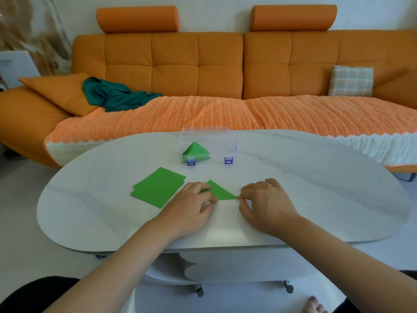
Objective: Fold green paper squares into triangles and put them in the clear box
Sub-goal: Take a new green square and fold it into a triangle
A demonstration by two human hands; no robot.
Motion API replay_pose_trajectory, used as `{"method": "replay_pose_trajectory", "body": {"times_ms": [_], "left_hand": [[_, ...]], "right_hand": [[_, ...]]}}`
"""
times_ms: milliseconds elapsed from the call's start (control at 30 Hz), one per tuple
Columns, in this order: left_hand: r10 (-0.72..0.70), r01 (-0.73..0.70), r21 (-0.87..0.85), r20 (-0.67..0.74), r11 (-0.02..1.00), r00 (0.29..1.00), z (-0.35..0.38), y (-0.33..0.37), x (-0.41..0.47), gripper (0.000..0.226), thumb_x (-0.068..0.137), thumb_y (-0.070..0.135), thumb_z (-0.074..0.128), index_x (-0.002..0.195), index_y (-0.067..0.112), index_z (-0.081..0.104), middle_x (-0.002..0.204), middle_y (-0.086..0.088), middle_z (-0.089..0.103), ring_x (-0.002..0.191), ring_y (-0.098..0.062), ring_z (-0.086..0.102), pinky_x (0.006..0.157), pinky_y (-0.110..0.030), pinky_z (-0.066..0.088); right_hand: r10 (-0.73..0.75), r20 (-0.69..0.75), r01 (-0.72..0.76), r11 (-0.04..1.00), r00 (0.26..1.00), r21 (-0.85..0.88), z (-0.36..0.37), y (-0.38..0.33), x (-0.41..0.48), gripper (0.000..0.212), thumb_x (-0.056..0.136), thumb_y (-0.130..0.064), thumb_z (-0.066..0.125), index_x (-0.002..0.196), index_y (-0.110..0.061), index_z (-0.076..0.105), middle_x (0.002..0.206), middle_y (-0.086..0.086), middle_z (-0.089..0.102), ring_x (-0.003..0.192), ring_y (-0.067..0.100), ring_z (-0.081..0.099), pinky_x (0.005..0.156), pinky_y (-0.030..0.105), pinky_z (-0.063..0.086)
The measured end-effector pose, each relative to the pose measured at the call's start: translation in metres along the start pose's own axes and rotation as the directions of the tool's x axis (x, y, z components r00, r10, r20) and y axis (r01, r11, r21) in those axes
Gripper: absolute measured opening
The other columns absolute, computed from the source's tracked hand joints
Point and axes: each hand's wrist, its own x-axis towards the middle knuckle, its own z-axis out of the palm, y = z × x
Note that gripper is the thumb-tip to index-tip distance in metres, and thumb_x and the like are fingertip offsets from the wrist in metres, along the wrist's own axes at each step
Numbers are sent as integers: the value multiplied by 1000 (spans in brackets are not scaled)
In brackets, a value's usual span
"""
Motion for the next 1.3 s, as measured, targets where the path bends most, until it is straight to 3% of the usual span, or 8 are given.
{"method": "replay_pose_trajectory", "body": {"times_ms": [67, 133, 267, 567, 733, 933, 1100, 1300], "left_hand": [[-17, 19, -43, 24, 999, 1000, -4, -5, 6, 27, 101, 30, 49, 123, 29, 66, 141, 9, 48, 132, -11, 36, 107, -19, 21], [-10, 12, -42, 42, 999, 999, -7, -13, 12, 30, 99, 25, 53, 127, 28, 64, 138, 10, 53, 129, -10, 40, 107, -18, 23], [26, -25, -42, 21, 999, 999, -14, -27, 19, 33, 94, 28, 63, 127, 27, 65, 125, 12, 64, 117, -6, 51, 106, -26, 38], [132, -126, 53, -133, 991, 982, -13, -37, 25, 31, 93, 38, 57, 120, 29, 68, 104, 8, 72, 98, -14, 64, 80, -34, 53], [165, -136, 116, -299, 984, 940, -14, -38, 31, 18, 88, 32, 59, 92, 26, 76, 78, 9, 73, 74, -16, 66, 57, -35, 53], [114, -112, 26, -335, 993, 935, -13, -29, 34, 18, 87, 30, 57, 89, 26, 75, 69, 6, 68, 67, -17, 61, 55, -36, 51], [105, -118, -19, -328, 993, 939, -13, -27, 35, 25, 88, 38, 51, 90, 29, 74, 68, 5, 65, 66, -16, 58, 56, -35, 50], [169, -143, 95, -379, 985, 910, -19, -24, 34, 20, 92, 34, 52, 87, 26, 70, 70, 7, 61, 69, -13, 56, 50, -34, 46]], "right_hand": [[-10, -23, 11, 999, 1000, 50, 0, -2, 7, 38, 86, -35, 36, 86, -25, 72, 85, -6, 70, 76, 21, 63, 83, 34, 42], [-64, 17, 61, 991, 998, 118, -2, -6, 15, 34, 90, -38, 44, 107, -27, 70, 103, -8, 71, 89, 19, 65, 85, 34, 44], [-186, 98, 166, 968, 978, 188, 4, -10, 33, 33, 92, -42, 58, 122, -30, 64, 115, -9, 64, 102, 17, 57, 87, 32, 44], [-289, -137, 304, 947, 948, 106, 17, -5, 63, 22, 91, -34, 52, 89, -30, 73, 79, -9, 68, 69, 18, 62, 71, 35, 44], [-304, -269, 337, 937, 914, 88, 10, -5, 70, 12, 85, -28, 62, 81, -29, 74, 75, -12, 68, 67, 16, 60, 76, 34, 43], [-201, -267, 283, 904, 943, 321, 8, -14, 73, 7, 82, -32, 64, 81, -30, 71, 78, -17, 69, 70, 6, 62, 81, 34, 45], [-164, -246, 246, 902, 955, 356, 6, -20, 72, 8, 80, -32, 62, 76, -29, 68, 71, -16, 66, 65, 6, 59, 80, 34, 45], [-100, -237, 182, 916, 966, 357, 1, -24, 71, 8, 76, -32, 61, 70, -29, 65, 64, -16, 61, 59, 7, 56, 79, 29, 43]]}}
